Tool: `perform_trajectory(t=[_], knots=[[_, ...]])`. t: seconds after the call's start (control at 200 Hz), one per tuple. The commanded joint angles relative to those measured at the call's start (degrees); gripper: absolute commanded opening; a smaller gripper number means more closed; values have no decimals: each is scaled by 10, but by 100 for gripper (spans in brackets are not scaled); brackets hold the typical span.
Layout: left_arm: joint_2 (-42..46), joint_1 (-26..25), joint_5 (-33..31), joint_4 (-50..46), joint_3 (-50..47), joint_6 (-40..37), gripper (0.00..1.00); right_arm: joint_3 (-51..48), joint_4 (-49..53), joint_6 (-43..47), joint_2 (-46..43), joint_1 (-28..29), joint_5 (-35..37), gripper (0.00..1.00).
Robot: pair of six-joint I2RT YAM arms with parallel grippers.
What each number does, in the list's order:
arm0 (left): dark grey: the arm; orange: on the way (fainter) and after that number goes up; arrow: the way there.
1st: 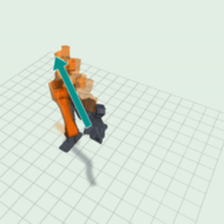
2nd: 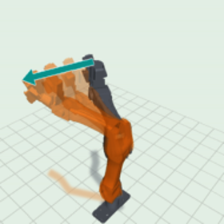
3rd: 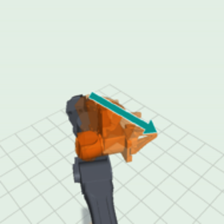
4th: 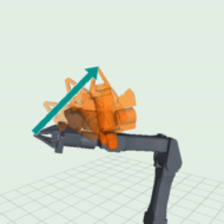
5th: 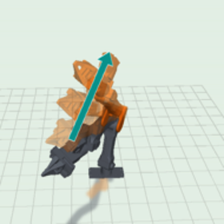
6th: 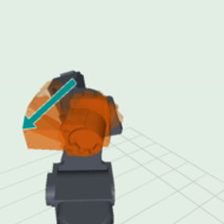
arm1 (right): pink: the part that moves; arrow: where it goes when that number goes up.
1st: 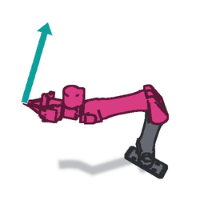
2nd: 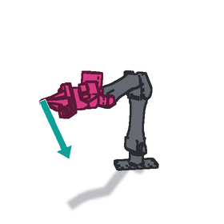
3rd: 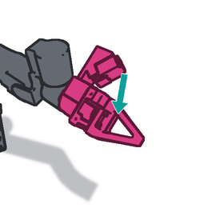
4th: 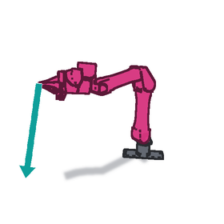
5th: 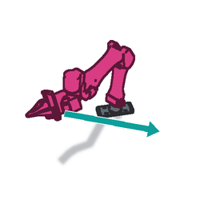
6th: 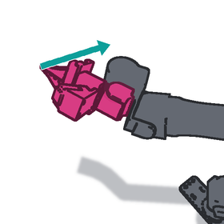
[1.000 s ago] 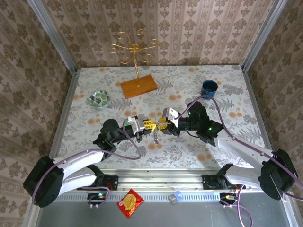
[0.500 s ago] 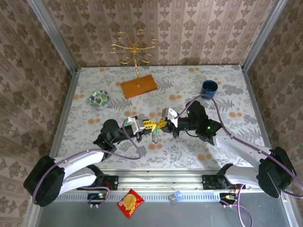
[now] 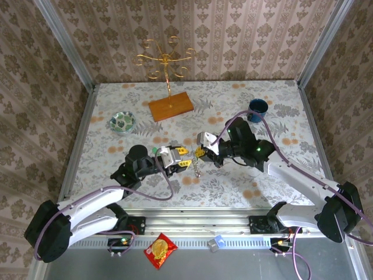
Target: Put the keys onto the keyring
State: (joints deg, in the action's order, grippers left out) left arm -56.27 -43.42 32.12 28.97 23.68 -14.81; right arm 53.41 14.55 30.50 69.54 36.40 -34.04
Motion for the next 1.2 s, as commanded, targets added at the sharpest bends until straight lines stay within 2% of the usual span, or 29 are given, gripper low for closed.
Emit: perform_trajectory(t=[0.0,0.245,0.525,0.61,0.71,0.755,0.835,0.92,1.025,1.195], knots=[[2,0,4,-47,27,-38,34,41,79,52,13,7,23,0],[-13,1,23,-54,45,-41,23,94,152,101,40,26,69,0],[-26,2,32,-56,56,-44,18,123,179,122,56,57,98,0],[-28,2,35,-59,58,-47,13,133,189,128,63,66,107,0],[-27,2,38,-66,61,-50,0,134,181,115,60,66,96,0],[-26,3,39,-68,59,-50,0,127,167,105,54,65,92,0],[-19,3,39,-62,53,-47,0,102,124,72,32,47,69,22],[-13,4,38,-26,36,-31,0,54,62,20,2,11,19,35],[-16,4,38,55,8,9,0,1,-14,-39,-25,-15,-24,38],[-28,4,41,163,-25,61,0,-37,-76,-84,-32,-16,-49,39]])
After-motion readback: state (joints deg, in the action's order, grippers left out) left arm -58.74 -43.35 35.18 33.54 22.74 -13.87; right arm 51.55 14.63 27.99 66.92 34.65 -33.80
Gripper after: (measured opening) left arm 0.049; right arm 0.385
